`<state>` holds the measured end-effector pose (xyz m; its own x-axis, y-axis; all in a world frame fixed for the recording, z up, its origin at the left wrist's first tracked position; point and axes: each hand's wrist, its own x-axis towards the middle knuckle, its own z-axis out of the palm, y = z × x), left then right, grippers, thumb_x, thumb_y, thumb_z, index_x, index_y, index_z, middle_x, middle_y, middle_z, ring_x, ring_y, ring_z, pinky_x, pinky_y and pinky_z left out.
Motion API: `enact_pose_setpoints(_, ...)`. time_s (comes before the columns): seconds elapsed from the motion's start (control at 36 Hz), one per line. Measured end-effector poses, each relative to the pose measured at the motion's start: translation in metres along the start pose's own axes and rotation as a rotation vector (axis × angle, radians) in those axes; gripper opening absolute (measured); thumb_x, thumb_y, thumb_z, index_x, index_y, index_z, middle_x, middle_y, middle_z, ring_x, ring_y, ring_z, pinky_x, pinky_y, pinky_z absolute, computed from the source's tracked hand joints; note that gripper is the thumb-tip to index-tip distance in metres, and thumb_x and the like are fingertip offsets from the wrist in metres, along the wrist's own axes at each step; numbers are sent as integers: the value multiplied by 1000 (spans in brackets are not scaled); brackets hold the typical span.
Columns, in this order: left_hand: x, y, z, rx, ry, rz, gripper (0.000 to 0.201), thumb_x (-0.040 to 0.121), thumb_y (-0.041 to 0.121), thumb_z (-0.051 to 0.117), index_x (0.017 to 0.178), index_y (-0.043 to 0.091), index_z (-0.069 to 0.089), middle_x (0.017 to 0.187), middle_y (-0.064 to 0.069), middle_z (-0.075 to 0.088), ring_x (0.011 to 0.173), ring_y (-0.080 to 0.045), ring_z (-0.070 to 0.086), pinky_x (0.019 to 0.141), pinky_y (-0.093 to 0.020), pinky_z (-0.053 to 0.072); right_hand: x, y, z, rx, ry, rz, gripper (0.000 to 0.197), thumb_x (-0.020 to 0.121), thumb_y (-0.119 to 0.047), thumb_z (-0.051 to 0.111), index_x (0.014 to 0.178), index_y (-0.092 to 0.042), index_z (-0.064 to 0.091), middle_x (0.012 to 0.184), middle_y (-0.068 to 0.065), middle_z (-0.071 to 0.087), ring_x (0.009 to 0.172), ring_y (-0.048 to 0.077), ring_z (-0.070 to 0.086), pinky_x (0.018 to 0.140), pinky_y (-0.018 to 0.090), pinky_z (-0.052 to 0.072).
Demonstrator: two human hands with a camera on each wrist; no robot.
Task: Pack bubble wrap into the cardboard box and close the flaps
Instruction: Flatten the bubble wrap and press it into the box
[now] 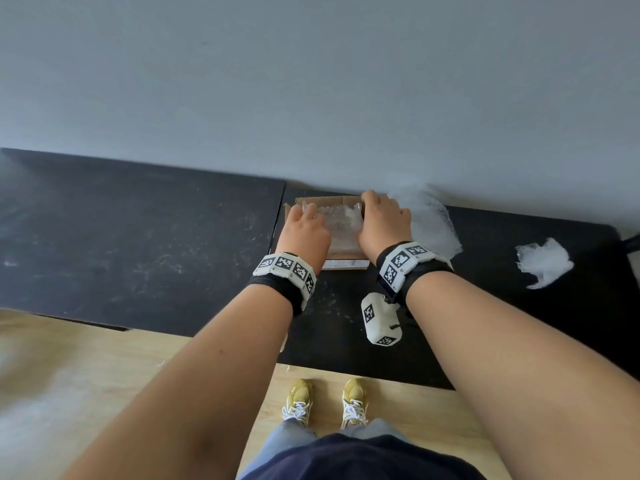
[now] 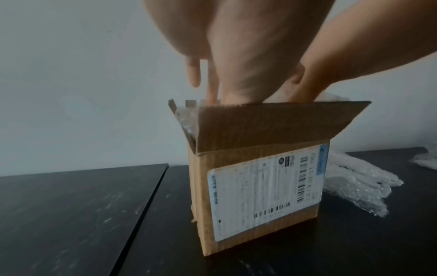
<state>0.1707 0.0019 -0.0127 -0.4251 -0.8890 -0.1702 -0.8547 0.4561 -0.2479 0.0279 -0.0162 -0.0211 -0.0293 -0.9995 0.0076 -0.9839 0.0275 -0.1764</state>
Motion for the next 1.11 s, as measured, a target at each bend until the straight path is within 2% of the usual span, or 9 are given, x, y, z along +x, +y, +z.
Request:
enact_pose_setpoints(0.08,3,0,-3,24,-19,2,23,89,16,55,104,19,71,124,-2,58,122,-25,38,108,-40,25,-2,-2,-8,-98,161,-184,38,73,-5,69,107,-7,53,102,12,56,94,31,54,76,39,44)
enact_pose_setpoints(0.22,7,2,-5,58,-40,-1,24,91,17,53,105,20,73,128,-1,56,124,-24,38,108,-39,24,-10,-6,-20,-295,211,-582,19,61,7,53,71,-6,64,82,10,61,81,32,60,72,41,53)
enact_pose_setpoints(0.44,7,1,-7,139,-174,-11,22,93,21,50,103,25,69,109,3,62,113,-21,42,103,-39,25,-14,8,-9,-389,-96,-496,21,35,8,79,43,-3,63,57,10,58,65,32,61,65,37,56)
enact_pose_setpoints(0.5,8,0,-6,157,-192,-4,22,94,23,49,104,26,69,108,4,62,113,-21,42,103,-39,25,-12,3,-10,-460,-98,-503,18,40,2,83,49,-7,69,65,10,64,72,33,63,77,38,56)
enact_pose_setpoints(0.56,10,1,-5,176,-208,6,23,94,23,48,106,25,68,110,3,62,113,-21,42,103,-39,25,-14,-3,-14,-598,-250,-512,14,73,-8,70,83,-13,78,98,10,69,102,32,58,102,40,40)
enact_pose_setpoints(0.61,12,0,-3,190,-220,11,24,94,23,48,107,24,68,111,2,62,114,-21,43,104,-39,26,-11,-1,-8,-698,-308,-519,30,91,-12,49,111,-15,70,121,8,61,120,30,46,111,40,26)
enact_pose_setpoints(0.89,31,-4,8,107,-195,-25,28,96,21,44,118,21,62,115,3,63,116,-20,48,104,-38,27,8,-6,3,-471,-339,-441,38,94,-10,41,131,-6,48,128,15,54,116,33,53,104,39,35)
enact_pose_setpoints(1.03,40,-2,21,14,-141,-71,27,96,22,44,115,21,62,114,3,63,116,-20,50,103,-37,29,7,-4,7,-388,-286,-444,30,92,-9,46,122,-6,51,119,14,55,102,34,59,92,39,41)
enact_pose_setpoints(1.11,43,0,24,-17,-104,-81,25,96,20,44,113,19,62,113,2,63,114,-20,52,102,-36,30,7,-3,7,-400,-212,-444,20,79,-8,63,99,-8,64,93,12,64,77,32,65,79,39,48)
